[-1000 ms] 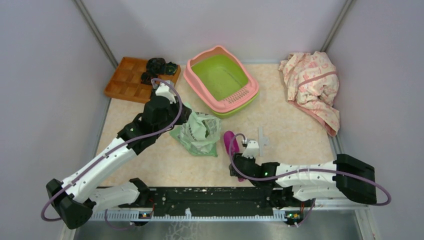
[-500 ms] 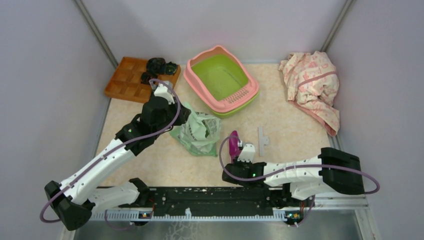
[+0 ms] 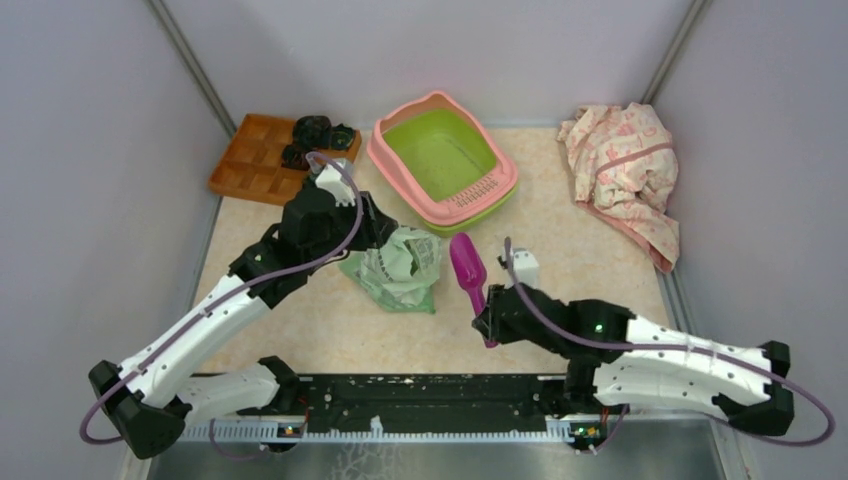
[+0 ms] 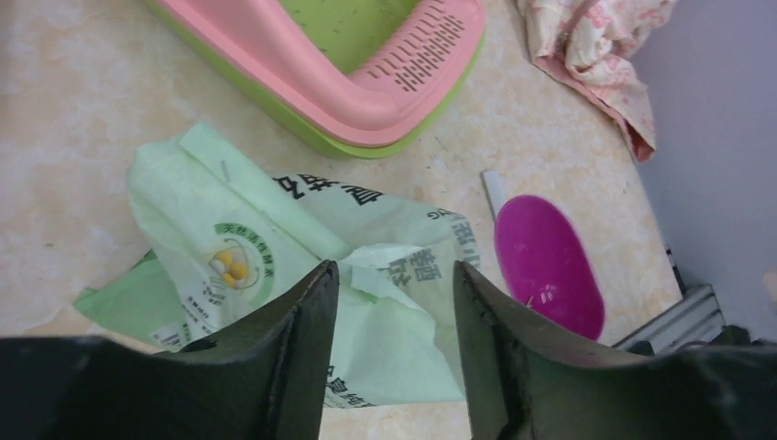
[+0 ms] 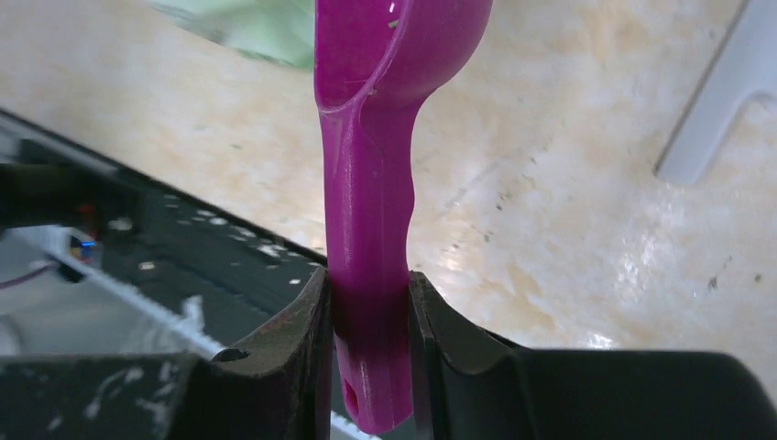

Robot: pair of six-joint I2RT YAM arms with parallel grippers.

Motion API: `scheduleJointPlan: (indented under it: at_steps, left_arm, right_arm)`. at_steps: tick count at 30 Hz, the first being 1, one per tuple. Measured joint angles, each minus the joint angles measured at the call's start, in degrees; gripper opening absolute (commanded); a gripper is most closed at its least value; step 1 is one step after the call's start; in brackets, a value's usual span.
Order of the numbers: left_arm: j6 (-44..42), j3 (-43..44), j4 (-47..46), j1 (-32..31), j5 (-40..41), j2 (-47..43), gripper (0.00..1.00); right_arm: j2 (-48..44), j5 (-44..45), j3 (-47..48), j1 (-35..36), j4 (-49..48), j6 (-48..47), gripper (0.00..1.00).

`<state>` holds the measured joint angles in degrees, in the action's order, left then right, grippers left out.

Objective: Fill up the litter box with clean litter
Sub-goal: Pick up the spatula from the center of the board.

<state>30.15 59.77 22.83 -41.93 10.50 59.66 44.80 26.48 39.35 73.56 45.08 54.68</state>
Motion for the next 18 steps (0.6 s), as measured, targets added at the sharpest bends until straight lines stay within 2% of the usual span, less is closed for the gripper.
scheduleJointPlan:
  at_steps: [2,6,13,18]
  left_arm:
    - [-0.61,0.22,-0.83,-0.02,-2.73,-0.28,0.74]
    - [-2.34,-0.52,-3.96,-0.04,-9.84,-2.97,0.79]
    - [-3.8,-0.02,-9.44,-0.09,-22.75,-4.74,0.81]
    - [-3.61,0.09,-11.1,-0.09,-28.57,-4.5,0.81]
  right_arm:
    - [-2.36,-4.39,5.38,-3.02,1.66,-4.57,0.0]
    - [-2.32,-12.04,14.1,-5.27,3.26,-10.91,0.0]
    - [2.97,-24.5,20.04,-5.81,1.25,-17.2,0.0]
    - [5.22,-31.5,21.07,-10.27,-0.81,-19.85,0.0]
